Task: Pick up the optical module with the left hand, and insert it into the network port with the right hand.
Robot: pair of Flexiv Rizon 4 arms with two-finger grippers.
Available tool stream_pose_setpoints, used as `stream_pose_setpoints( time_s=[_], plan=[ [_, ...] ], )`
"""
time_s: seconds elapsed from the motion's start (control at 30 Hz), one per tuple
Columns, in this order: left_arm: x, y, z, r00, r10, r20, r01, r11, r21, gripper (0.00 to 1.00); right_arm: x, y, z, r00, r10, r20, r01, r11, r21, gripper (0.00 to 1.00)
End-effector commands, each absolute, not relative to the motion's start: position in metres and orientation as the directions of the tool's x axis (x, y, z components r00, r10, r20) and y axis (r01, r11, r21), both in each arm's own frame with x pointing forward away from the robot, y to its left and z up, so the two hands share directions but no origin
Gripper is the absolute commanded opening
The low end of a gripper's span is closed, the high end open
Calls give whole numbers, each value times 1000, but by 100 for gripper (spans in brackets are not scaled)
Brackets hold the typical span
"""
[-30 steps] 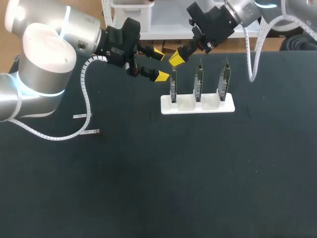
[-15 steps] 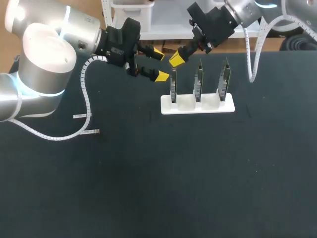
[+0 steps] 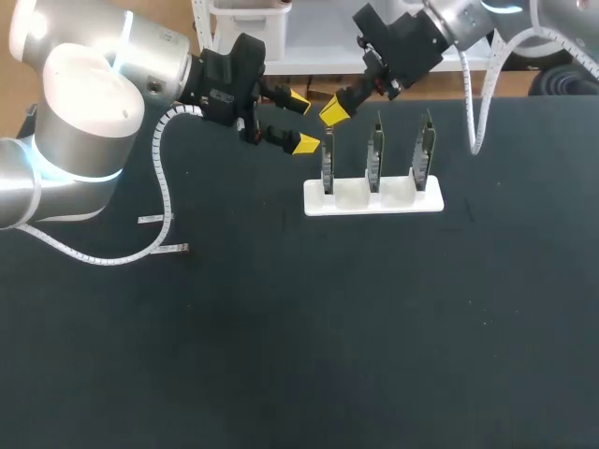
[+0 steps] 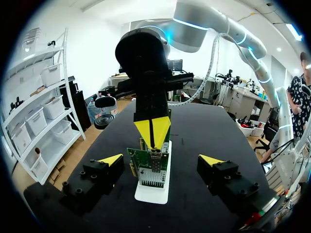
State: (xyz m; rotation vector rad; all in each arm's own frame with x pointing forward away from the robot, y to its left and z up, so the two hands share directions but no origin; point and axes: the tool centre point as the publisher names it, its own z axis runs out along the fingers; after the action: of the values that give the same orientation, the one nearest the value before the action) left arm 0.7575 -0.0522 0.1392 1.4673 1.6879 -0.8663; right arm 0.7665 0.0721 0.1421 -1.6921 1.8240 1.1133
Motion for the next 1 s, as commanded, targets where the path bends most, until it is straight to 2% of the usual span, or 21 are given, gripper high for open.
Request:
stream_pose_setpoints(
  time_s=[0.03,0.57,1.0],
  plan=[
    [759,-53,139,-88,507,-857,992,122,-30,100,770,72,131,-179,-634,-753,-958,-62,280,0],
    [759,-53,139,-88,507,-857,992,122,-30,100,768,72,127,-197,-636,-746,-953,-55,298,0],
    [759,-53,139,-88,507,-857,992,122,-30,100,766,65,149,-180,-567,-804,-964,-62,260,0]
  ],
)
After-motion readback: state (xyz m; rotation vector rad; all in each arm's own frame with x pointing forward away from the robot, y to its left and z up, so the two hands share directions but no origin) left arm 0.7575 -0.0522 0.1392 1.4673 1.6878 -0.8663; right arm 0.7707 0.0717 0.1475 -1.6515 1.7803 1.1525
